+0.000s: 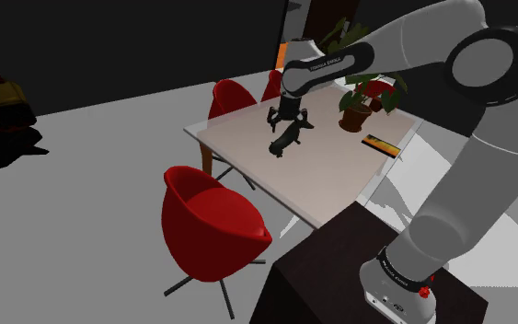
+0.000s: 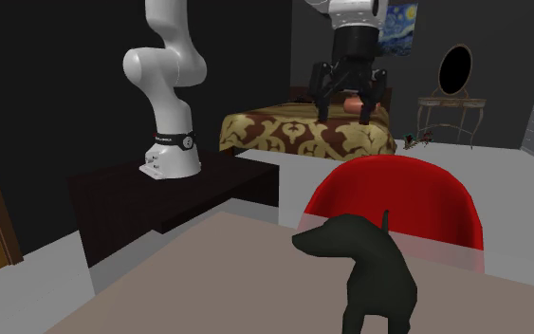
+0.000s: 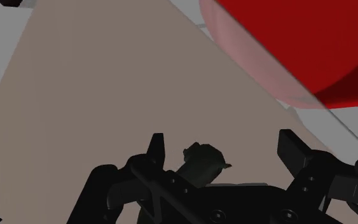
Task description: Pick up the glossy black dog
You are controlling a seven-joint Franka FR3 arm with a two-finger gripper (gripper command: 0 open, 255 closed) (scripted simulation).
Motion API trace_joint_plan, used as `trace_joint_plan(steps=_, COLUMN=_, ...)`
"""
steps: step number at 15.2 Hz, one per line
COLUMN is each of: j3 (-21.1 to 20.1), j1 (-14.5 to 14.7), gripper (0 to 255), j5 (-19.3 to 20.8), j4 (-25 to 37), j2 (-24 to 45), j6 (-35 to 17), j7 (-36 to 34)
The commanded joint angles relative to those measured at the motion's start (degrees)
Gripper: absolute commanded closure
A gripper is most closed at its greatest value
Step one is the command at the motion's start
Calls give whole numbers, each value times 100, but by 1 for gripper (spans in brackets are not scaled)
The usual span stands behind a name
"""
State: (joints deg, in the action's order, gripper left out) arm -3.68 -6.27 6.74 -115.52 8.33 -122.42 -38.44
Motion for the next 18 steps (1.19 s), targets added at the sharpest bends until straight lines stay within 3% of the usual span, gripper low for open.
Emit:
trace_joint_plan(steps=1, j3=53, j1=-5, gripper=0, j5=57, j4=302, j2=423, j6=-57, j7=-298)
trace_joint_plan(steps=14, j3=560, j1=-125, gripper=0, j5=-30, j4=3080, j2=3331, j6=197, j7=-1650)
trace_joint_plan(steps=18, j3=583, j1=-142, gripper=0, j5=-44, j4=3232, j2=3610, j6=88, j7=-1717)
